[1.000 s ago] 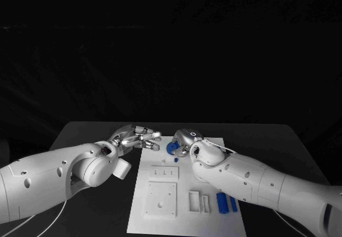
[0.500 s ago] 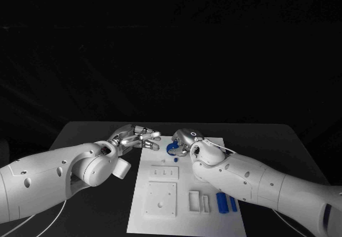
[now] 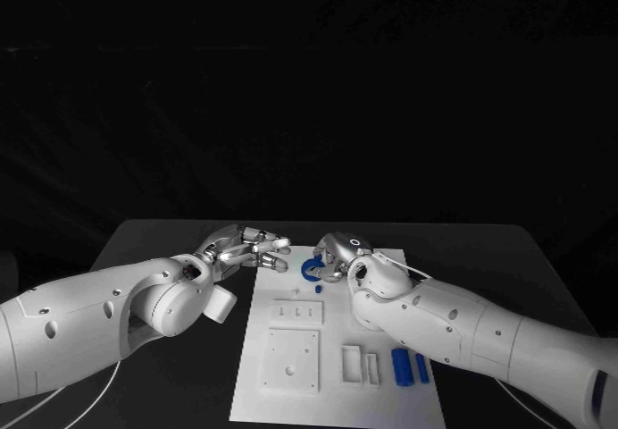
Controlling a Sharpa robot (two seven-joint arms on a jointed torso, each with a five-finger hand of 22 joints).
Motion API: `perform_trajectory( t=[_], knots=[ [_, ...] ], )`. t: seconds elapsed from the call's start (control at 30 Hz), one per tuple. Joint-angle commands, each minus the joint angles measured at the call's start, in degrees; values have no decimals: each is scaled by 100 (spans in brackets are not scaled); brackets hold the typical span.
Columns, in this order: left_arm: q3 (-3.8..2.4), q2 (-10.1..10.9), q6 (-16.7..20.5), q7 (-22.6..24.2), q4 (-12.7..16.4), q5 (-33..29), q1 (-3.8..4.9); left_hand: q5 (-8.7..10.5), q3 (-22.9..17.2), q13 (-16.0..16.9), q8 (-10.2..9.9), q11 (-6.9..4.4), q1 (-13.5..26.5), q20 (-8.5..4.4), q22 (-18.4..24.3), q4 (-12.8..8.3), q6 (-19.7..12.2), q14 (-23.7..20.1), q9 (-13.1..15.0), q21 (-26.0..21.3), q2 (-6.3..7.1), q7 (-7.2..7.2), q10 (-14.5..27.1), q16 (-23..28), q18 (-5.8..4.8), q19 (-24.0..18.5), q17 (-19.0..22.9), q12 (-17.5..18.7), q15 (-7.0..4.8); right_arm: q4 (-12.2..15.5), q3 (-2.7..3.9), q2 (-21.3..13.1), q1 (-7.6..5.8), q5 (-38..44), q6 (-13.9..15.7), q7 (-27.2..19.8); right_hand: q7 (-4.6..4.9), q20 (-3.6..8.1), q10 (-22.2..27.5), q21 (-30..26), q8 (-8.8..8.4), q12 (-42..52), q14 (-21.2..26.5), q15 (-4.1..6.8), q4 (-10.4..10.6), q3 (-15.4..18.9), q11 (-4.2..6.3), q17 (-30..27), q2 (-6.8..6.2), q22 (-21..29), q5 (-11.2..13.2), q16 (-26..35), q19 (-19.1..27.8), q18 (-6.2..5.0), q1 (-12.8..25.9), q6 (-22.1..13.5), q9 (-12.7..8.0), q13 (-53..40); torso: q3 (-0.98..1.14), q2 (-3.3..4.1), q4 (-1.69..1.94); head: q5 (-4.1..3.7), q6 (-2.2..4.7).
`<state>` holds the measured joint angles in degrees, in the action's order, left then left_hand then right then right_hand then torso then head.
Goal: Assemble the parts on the task board
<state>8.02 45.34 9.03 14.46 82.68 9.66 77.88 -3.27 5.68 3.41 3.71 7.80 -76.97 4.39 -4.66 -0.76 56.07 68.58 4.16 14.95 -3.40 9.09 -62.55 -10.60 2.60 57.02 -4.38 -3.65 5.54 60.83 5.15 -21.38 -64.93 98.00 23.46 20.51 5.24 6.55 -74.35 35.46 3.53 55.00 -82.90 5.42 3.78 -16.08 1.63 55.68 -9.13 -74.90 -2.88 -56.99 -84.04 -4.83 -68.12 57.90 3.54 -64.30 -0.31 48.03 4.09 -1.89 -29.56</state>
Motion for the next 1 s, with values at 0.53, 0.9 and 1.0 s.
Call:
perform_trajectory(
  t=[0.53, 0.9, 1.0],
  knots=[
    [-5, 93, -67, 54, -4, -6, 1, 9, 3, 9, -5, -24, 39, 35, 10, -48, -11, -38, 12, -34, -18, -17, -76, 30, -10, -2, 5, 12, 7, 684, 405, -1188, -58, -1893, -6, -1628, 71, -83, 23, 92, -1, 154, -15, -90, -776, 19, -111, 63, 401, -97, -233, -54, -278, -20, -121, 10, 0, -95, 32, -38, -107, 56, 56],
    [-3, 91, -91, 27, -79, 10, -20, 7, -1, 8, -7, -23, 26, 29, 7, -52, -12, -30, 10, -28, -24, -16, -69, 27, -10, 9, 4, 14, 3, 644, 521, -2028, -293, -2584, -925, -2465, 36, -59, 44, 84, 2, 162, -7, -64, -1437, -22, -74, 105, 430, -190, -1274, -80, -251, 50, -312, 95, 1, -85, 94, -89, -214, 51, 63],
    [-3, 75, -116, 30, -94, 10, -35, 6, -2, 9, -7, -26, 23, 30, 8, -53, -13, -33, 9, -29, -29, -17, -78, 29, -11, 6, 5, 11, 4, 447, 524, -2087, -303, -2738, -1140, -2639, 11, -34, 52, 45, -7, 150, 2, -35, -1683, 190, -55, 128, 532, -239, -1337, -79, -235, 68, -354, 101, -2, -82, 107, -94, -223, 41, 73]
  ],
)
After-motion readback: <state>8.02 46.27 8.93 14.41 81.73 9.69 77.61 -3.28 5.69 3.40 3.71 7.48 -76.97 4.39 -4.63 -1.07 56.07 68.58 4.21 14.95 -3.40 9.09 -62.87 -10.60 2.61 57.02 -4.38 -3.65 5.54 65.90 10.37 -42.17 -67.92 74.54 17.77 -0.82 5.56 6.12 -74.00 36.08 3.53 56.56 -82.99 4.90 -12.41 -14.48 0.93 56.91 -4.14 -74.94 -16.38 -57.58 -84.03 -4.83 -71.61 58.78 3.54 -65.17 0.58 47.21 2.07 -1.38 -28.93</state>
